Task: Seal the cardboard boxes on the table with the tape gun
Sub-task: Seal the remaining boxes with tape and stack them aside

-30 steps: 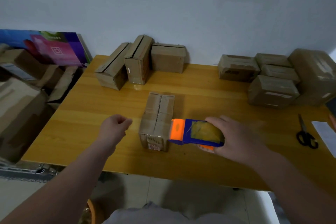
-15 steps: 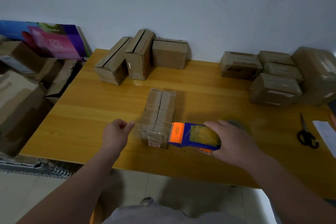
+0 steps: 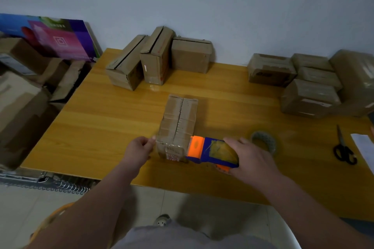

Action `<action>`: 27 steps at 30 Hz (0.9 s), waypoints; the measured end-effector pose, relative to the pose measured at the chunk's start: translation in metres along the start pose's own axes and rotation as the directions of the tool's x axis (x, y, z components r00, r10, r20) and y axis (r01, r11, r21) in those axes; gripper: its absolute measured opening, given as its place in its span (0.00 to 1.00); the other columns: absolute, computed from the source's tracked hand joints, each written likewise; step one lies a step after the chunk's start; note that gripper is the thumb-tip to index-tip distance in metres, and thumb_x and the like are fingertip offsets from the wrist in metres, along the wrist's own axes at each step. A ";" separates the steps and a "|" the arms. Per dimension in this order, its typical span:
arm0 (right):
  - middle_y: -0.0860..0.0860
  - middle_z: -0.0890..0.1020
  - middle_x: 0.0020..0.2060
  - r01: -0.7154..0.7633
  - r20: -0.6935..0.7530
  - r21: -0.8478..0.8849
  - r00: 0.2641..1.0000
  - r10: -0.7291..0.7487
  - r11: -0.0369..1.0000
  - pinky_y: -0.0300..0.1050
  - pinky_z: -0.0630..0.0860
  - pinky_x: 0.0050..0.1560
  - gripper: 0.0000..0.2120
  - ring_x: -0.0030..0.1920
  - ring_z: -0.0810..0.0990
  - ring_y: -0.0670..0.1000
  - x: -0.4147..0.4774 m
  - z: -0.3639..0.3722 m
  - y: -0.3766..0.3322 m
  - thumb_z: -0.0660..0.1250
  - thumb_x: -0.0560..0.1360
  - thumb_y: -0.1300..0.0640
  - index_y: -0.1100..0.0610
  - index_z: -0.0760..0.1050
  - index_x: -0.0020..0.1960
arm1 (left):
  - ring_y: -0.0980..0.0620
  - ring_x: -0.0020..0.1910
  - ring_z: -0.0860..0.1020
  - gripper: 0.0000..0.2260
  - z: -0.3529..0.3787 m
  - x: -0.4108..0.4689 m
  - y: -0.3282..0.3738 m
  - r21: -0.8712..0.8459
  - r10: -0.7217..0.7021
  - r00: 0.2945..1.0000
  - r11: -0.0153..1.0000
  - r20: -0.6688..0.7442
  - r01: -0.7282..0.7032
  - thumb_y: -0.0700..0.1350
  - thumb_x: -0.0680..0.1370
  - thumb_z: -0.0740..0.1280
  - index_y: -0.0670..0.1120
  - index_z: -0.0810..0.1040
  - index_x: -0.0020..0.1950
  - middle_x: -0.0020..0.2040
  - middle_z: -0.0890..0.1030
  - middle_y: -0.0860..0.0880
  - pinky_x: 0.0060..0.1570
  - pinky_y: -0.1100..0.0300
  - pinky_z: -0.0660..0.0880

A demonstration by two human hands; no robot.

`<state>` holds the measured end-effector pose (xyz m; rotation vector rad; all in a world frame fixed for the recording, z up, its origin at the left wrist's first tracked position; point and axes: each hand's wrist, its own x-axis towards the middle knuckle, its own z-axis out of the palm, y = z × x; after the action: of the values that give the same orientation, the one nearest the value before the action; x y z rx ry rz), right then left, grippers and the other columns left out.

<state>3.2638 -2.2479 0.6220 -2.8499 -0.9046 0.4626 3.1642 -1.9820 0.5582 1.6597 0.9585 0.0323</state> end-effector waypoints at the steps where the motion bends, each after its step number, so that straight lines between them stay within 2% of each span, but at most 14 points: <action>1: 0.47 0.70 0.60 -0.003 -0.002 0.003 1.000 0.003 1.000 0.45 0.75 0.53 0.39 0.59 0.73 0.48 0.000 0.002 0.000 0.70 0.69 0.36 0.43 0.56 0.74 | 0.48 0.38 0.72 0.14 0.000 0.000 0.000 -0.014 -0.004 1.000 1.000 0.025 0.004 0.50 0.81 0.62 0.41 0.73 0.41 0.36 0.72 0.46 0.48 0.48 0.75; 5: 0.47 0.71 0.60 -0.014 -0.011 -0.001 1.000 0.014 1.000 0.45 0.76 0.53 0.39 0.59 0.73 0.48 0.000 0.006 0.000 0.69 0.69 0.34 0.43 0.56 0.74 | 0.48 0.40 0.72 0.15 0.000 0.001 -0.002 0.016 -0.055 0.992 0.998 0.113 0.054 0.52 0.82 0.59 0.40 0.71 0.48 0.39 0.73 0.45 0.45 0.51 0.72; 7: 0.47 0.71 0.59 -0.018 -0.009 -0.005 1.000 0.018 1.000 0.45 0.76 0.52 0.39 0.58 0.74 0.48 0.000 0.006 0.000 0.69 0.69 0.35 0.43 0.56 0.73 | 0.49 0.38 0.72 0.13 -0.001 0.003 -0.004 0.082 -0.124 0.986 0.990 0.113 0.115 0.51 0.81 0.61 0.40 0.69 0.52 0.41 0.74 0.44 0.41 0.52 0.72; 9: 0.47 0.71 0.58 -0.014 -0.009 -0.009 1.000 0.014 1.000 0.44 0.76 0.51 0.38 0.58 0.74 0.48 -0.002 0.005 -0.002 0.69 0.69 0.34 0.42 0.56 0.73 | 0.49 0.36 0.72 0.11 -0.001 0.004 -0.003 0.211 -0.106 0.994 0.972 -0.002 0.104 0.47 0.80 0.64 0.40 0.71 0.54 0.41 0.76 0.44 0.37 0.55 0.70; 10: 0.47 0.71 0.58 -0.012 -0.012 -0.008 1.000 0.012 1.000 0.45 0.76 0.51 0.37 0.58 0.74 0.48 -0.002 0.004 -0.002 0.68 0.69 0.35 0.42 0.56 0.72 | 0.48 0.36 0.73 0.09 -0.001 0.003 -0.001 0.242 -0.047 0.995 0.968 -0.084 0.066 0.46 0.80 0.63 0.40 0.73 0.55 0.42 0.77 0.44 0.36 0.56 0.69; 11: 0.47 0.71 0.58 -0.013 -0.012 -0.005 1.000 0.013 1.000 0.45 0.76 0.52 0.37 0.58 0.74 0.48 -0.002 0.004 -0.003 0.68 0.69 0.35 0.42 0.56 0.72 | 0.48 0.38 0.75 0.09 0.000 0.000 0.003 0.210 0.029 0.986 0.978 -0.163 0.006 0.44 0.81 0.62 0.40 0.75 0.55 0.45 0.79 0.44 0.37 0.56 0.70; 13: 0.47 0.71 0.58 -0.016 -0.010 0.001 1.000 0.016 1.000 0.46 0.76 0.51 0.37 0.58 0.74 0.49 -0.002 0.004 -0.004 0.68 0.69 0.35 0.42 0.56 0.72 | 0.49 0.46 0.78 0.09 0.004 -0.009 0.012 -0.031 0.104 0.967 0.993 -0.231 -0.114 0.40 0.81 0.59 0.42 0.79 0.56 0.50 0.81 0.45 0.44 0.57 0.72; 15: 0.47 0.71 0.58 -0.019 -0.013 0.002 1.000 0.019 1.000 0.45 0.77 0.51 0.38 0.58 0.74 0.49 -0.002 0.005 -0.004 0.68 0.69 0.34 0.42 0.56 0.73 | 0.50 0.56 0.78 0.12 0.010 -0.022 0.016 -0.255 0.104 0.977 0.955 -0.185 -0.150 0.40 0.81 0.58 0.43 0.79 0.59 0.56 0.81 0.46 0.55 0.58 0.72; 16: 0.47 0.71 0.58 -0.020 -0.014 0.004 1.000 0.021 1.000 0.45 0.77 0.50 0.38 0.57 0.74 0.49 -0.002 0.006 -0.004 0.68 0.69 0.34 0.42 0.56 0.73 | 0.52 0.60 0.76 0.15 0.014 -0.028 0.016 -0.300 0.099 0.985 0.944 -0.140 -0.138 0.42 0.80 0.58 0.44 0.77 0.64 0.59 0.79 0.48 0.60 0.57 0.70; 19: 0.47 0.72 0.57 -0.020 -0.015 0.006 1.000 0.020 1.000 0.44 0.76 0.49 0.37 0.56 0.75 0.48 -0.002 0.008 -0.004 0.68 0.69 0.33 0.42 0.57 0.72 | 0.53 0.68 0.69 0.25 0.023 -0.034 0.004 -0.302 0.073 0.997 0.950 -0.030 -0.079 0.51 0.76 0.57 0.48 0.70 0.72 0.68 0.73 0.52 0.69 0.53 0.65; 22: 0.47 0.72 0.57 -0.023 -0.019 0.004 1.000 0.023 1.000 0.44 0.76 0.48 0.37 0.56 0.75 0.48 -0.003 0.008 -0.005 0.67 0.69 0.32 0.42 0.56 0.72 | 0.53 0.69 0.68 0.27 0.020 -0.028 -0.001 -0.286 -0.045 0.997 0.956 0.069 0.063 0.56 0.73 0.58 0.52 0.71 0.72 0.71 0.71 0.51 0.65 0.57 0.63; 24: 0.47 0.71 0.57 -0.025 -0.019 0.007 0.999 0.025 1.000 0.43 0.75 0.48 0.37 0.56 0.74 0.48 -0.003 0.008 -0.006 0.67 0.69 0.32 0.41 0.56 0.71 | 0.52 0.73 0.63 0.22 0.015 -0.027 -0.002 -0.203 -0.037 0.996 0.978 0.075 0.051 0.55 0.78 0.57 0.52 0.70 0.72 0.74 0.65 0.52 0.66 0.57 0.60; 26: 0.47 0.71 0.58 -0.027 -0.020 0.011 0.999 0.028 1.000 0.43 0.74 0.47 0.37 0.57 0.74 0.48 -0.003 0.008 -0.007 0.67 0.69 0.32 0.41 0.56 0.71 | 0.52 0.77 0.52 0.24 0.013 -0.031 -0.005 0.151 0.157 0.987 0.976 0.025 -0.159 0.53 0.83 0.53 0.48 0.57 0.78 0.78 0.53 0.52 0.73 0.54 0.53; 27: 0.47 0.71 0.58 -0.030 -0.022 0.012 0.999 0.030 0.999 0.43 0.74 0.48 0.37 0.57 0.74 0.48 -0.003 0.008 -0.007 0.67 0.69 0.32 0.41 0.56 0.72 | 0.53 0.77 0.47 0.26 0.013 -0.036 -0.005 0.356 0.288 0.957 0.891 0.035 -0.282 0.54 0.83 0.51 0.46 0.50 0.79 0.78 0.48 0.52 0.74 0.54 0.47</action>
<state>3.2549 -2.2438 0.6164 -2.8553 -0.8539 0.4377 3.1438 -2.0140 0.5660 2.1342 0.7553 0.0750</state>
